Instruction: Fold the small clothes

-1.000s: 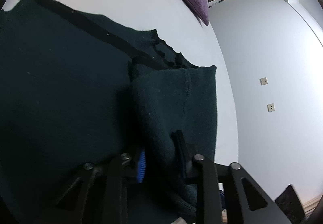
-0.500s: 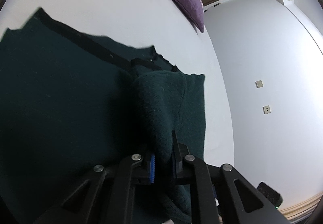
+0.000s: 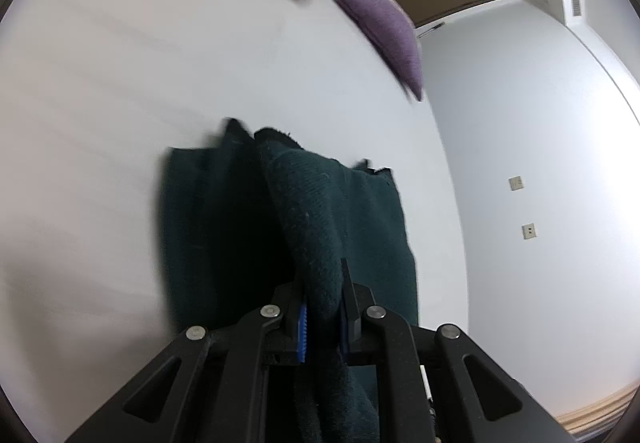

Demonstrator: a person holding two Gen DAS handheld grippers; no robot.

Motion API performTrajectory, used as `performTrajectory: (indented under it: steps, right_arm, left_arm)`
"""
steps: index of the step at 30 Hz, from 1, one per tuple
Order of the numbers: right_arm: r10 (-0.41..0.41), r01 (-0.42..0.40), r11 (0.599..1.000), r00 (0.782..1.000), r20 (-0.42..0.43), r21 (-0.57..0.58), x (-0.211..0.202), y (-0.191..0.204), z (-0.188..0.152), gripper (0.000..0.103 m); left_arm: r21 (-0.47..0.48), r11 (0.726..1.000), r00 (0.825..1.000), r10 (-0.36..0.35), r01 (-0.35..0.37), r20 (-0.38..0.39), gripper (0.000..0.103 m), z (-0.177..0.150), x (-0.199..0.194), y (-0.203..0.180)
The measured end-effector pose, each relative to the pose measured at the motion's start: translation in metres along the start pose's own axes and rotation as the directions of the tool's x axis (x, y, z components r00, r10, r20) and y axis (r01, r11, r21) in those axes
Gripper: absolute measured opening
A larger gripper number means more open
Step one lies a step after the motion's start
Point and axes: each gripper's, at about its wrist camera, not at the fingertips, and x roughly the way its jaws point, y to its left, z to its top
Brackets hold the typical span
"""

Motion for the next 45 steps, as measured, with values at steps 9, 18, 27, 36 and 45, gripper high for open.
performTrajectory:
  steps: [9, 18, 27, 36, 45]
  right_arm:
    - [0.005, -0.005, 0.990, 1.000, -0.002, -0.144, 0.041, 0.059, -0.003, 0.061]
    - [-0.284, 0.286, 0.790, 0.955, 0.091, -0.542, 0.081, 0.129, -0.041, 0.051]
    - [-0.340, 0.343, 0.721, 0.932, 0.124, -0.602, 0.129, 0.151, -0.033, 0.012]
    - [-0.345, 0.291, 0.741, 0.938, 0.029, -0.605, 0.150, 0.144, -0.045, 0.026]
    - [-0.054, 0.035, 0.944, 0.997, -0.049, -0.327, 0.059, 0.090, -0.016, 0.032]
  left_arm:
    - [-0.030, 0.999, 0.999, -0.028, 0.027, -0.037, 0.013, 0.005, 0.015, 0.044]
    - [-0.023, 0.999, 0.998, -0.043, 0.042, -0.046, 0.013, 0.000, 0.017, 0.043]
    - [-0.009, 0.999, 0.999, -0.036, 0.036, -0.023, 0.013, 0.003, 0.010, 0.043]
    - [-0.050, 0.998, 0.999, -0.045, 0.046, 0.025, 0.016, -0.004, 0.013, 0.052]
    - [0.164, 0.969, 0.957, 0.137, -0.183, 0.257, 0.018, -0.028, -0.050, -0.028]
